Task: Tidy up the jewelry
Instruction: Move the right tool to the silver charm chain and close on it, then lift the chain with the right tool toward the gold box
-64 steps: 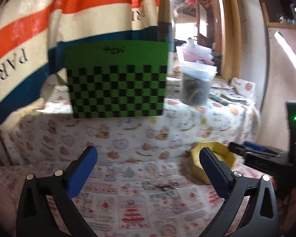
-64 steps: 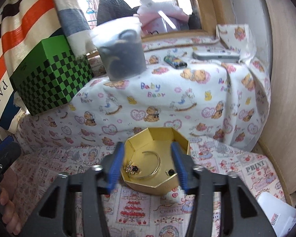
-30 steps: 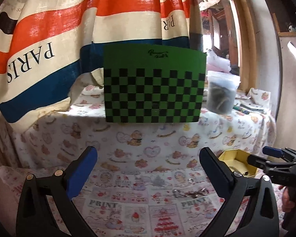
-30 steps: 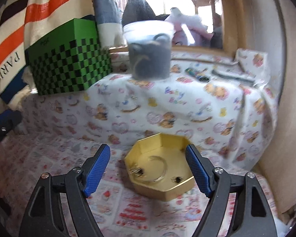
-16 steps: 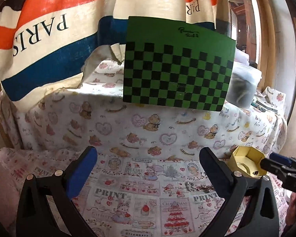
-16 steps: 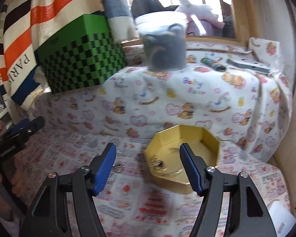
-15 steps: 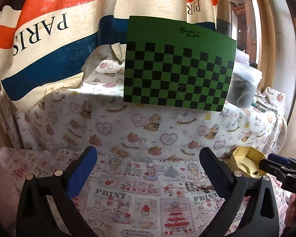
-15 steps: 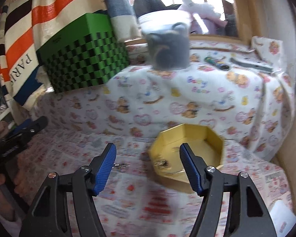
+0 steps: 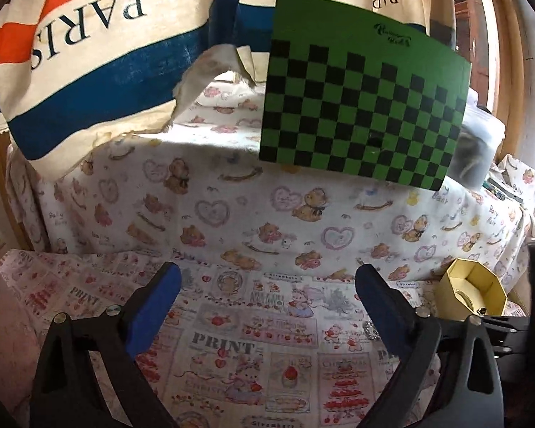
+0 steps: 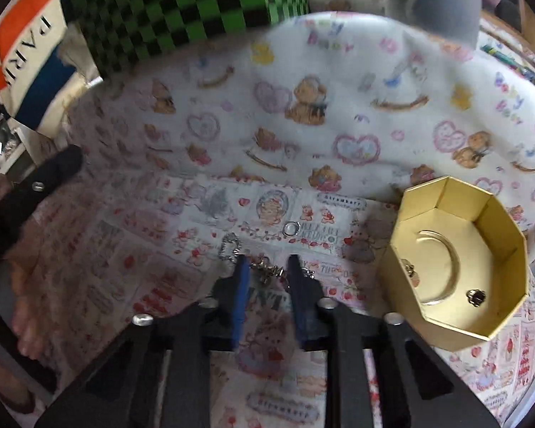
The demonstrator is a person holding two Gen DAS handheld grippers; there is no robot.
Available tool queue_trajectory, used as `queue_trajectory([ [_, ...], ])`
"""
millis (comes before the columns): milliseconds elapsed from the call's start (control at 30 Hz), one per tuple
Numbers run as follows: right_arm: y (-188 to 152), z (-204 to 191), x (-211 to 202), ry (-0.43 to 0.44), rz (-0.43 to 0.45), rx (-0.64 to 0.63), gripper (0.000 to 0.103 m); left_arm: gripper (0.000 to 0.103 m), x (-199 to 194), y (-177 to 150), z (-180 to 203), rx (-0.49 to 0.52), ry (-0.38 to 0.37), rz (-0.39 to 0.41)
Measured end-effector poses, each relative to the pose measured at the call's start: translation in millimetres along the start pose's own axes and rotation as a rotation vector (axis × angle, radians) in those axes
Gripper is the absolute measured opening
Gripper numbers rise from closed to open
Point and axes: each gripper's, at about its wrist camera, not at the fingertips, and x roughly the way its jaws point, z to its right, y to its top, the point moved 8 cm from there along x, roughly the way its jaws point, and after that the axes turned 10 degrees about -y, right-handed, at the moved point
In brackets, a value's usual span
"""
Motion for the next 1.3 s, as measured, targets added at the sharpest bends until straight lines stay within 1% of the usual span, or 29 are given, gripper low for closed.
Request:
queue_trajectory([
  [67, 2, -5, 3, -0.016, 0.008, -0.024, 0.019, 0.096, 2, -1, 1, 0.009, 0.003, -0.005],
  [100, 2, -6, 8, -0.030, 0.004, -0.030, 0.019, 0.096, 3, -1, 2, 0.017, 0.005, -0.007],
  [233, 2, -11, 18, -0.035, -0.023, -0.035, 0.017, 0.096, 4, -3, 8, 0.042, -0.004, -0.005],
  [267, 3, -11, 20, -0.033, -0.027, -0.028, 0.014, 0.096, 4, -3, 9, 0.051, -0.003, 0.001],
  [300, 2, -11, 21, -0.032, -0.032, -0.021, 0.009, 0.096, 3, -2, 11, 0.061, -0.003, 0.009],
  [400, 1, -10, 11, -0.027, -0.006, -0.025, 0.006, 0.096, 0, -1, 18, 0.081, -0.020, 0.019],
  [533, 2, -3, -15, -0.013, 0.029, -0.020, 0.006, 0.096, 1, -3, 27, 0.104, -0.037, 0.013],
  [567, 2, -2, -20, -0.005, 0.036, -0.014, 0.004, 0.096, 1, -4, 29, 0.112, -0.041, 0.010],
  [667, 0, 12, -41, -0.004, 0.073, 0.009, 0.004, 0.096, 5, -6, 36, 0.136, -0.060, -0.004],
  [767, -5, 26, -48, -0.004, 0.095, 0.036, 0.004, 0.096, 6, -8, 44, 0.144, -0.091, -0.023],
  [867, -11, 35, -46, 0.011, 0.082, 0.052, 0.004, 0.096, 3, -11, 53, 0.149, -0.113, -0.031],
  [1000, -17, 34, -35, -0.005, 0.073, 0.043, 0.004, 0.096, 5, -13, 55, 0.154, -0.096, -0.034],
  [1100, -18, 25, -25, 0.042, 0.040, 0.050, 0.005, 0.096, 6, -14, 51, 0.146, -0.088, -0.038],
  [1133, -19, 24, -23, 0.042, 0.035, 0.046, 0.005, 0.096, 7, -14, 49, 0.143, -0.084, -0.038],
  [1233, -19, 18, -21, 0.031, 0.036, 0.027, 0.011, 0.096, 7, -13, 44, 0.125, -0.083, -0.034],
  [1267, -20, 17, -21, 0.032, 0.033, 0.026, 0.017, 0.096, 6, -12, 43, 0.119, -0.086, -0.033],
  [1300, -20, 17, -20, 0.031, 0.032, 0.027, 0.026, 0.096, 6, -12, 42, 0.114, -0.089, -0.032],
])
